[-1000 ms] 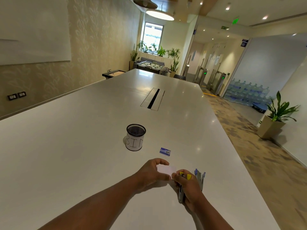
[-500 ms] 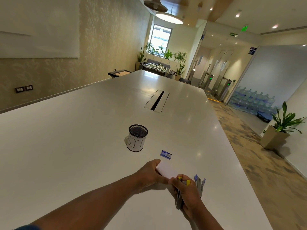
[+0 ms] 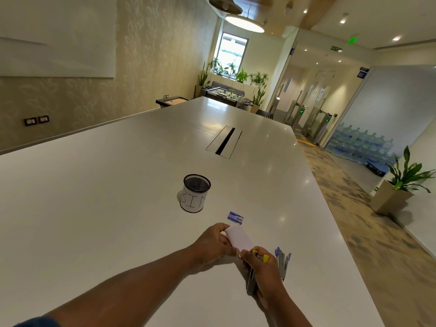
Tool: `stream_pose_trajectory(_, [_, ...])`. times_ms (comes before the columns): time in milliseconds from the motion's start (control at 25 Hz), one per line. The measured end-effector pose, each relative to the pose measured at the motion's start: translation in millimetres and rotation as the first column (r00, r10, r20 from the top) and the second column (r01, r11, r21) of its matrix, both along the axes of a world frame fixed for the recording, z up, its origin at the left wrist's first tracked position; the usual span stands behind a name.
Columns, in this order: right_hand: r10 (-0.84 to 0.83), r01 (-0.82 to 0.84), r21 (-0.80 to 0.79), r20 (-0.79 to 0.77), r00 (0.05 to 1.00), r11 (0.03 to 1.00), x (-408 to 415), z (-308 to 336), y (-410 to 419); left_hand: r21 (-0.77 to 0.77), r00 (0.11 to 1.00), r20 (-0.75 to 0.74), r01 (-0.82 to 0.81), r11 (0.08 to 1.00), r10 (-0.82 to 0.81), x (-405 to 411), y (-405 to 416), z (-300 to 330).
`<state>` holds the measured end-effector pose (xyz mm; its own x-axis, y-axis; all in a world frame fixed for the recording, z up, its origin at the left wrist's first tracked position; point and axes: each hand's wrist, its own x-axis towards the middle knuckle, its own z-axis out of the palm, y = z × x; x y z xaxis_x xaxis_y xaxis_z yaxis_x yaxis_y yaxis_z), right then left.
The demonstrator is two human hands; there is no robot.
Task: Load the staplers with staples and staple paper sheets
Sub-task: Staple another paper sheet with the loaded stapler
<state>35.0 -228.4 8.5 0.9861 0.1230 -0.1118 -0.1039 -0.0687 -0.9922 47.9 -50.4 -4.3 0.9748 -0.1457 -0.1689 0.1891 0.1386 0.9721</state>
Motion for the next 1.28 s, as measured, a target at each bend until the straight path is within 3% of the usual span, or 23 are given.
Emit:
stream_pose_trajectory(520, [-0.009,0.014,-0.079,0.059,0.998,0.997,2,-6,1,-0.026,0.984,-0.021,-0.177,0.984,0.176,-1,-1,9])
stream_pose_trajectory(680, [-0.069,0.075,0.093,-0.069,0.995,0.993,2,-11,-8,-0.281,0.947,-0.103,-0.320,0.905,0.303,2,23,6])
stream_pose_trajectory(880, [-0.061,0.066,0.081,-0.056,0.997,0.995,2,-9,-5,-0.109,0.973,0.032,-0.224,0.969,0.228,1,16,-3])
stream_pose_trajectory(1040, [0.021,-0.015,-0.114,0.051,0.998,0.993,2,-8,-3,-0.038,0.991,0.121,-0.056,0.998,0.060,2,15,-14])
stream_pose_trajectory(1160, [0.050,-0.030,-0.217,0.085,0.995,0.976,4,-9,-2,-0.022,0.987,0.139,-0.080,0.997,0.082,5,13,-18])
stream_pose_trajectory(1280, [0.051,-0.035,-0.185,0.079,0.996,0.982,3,-7,-2,-0.039,0.985,0.135,-0.103,0.994,0.108,4,12,-18])
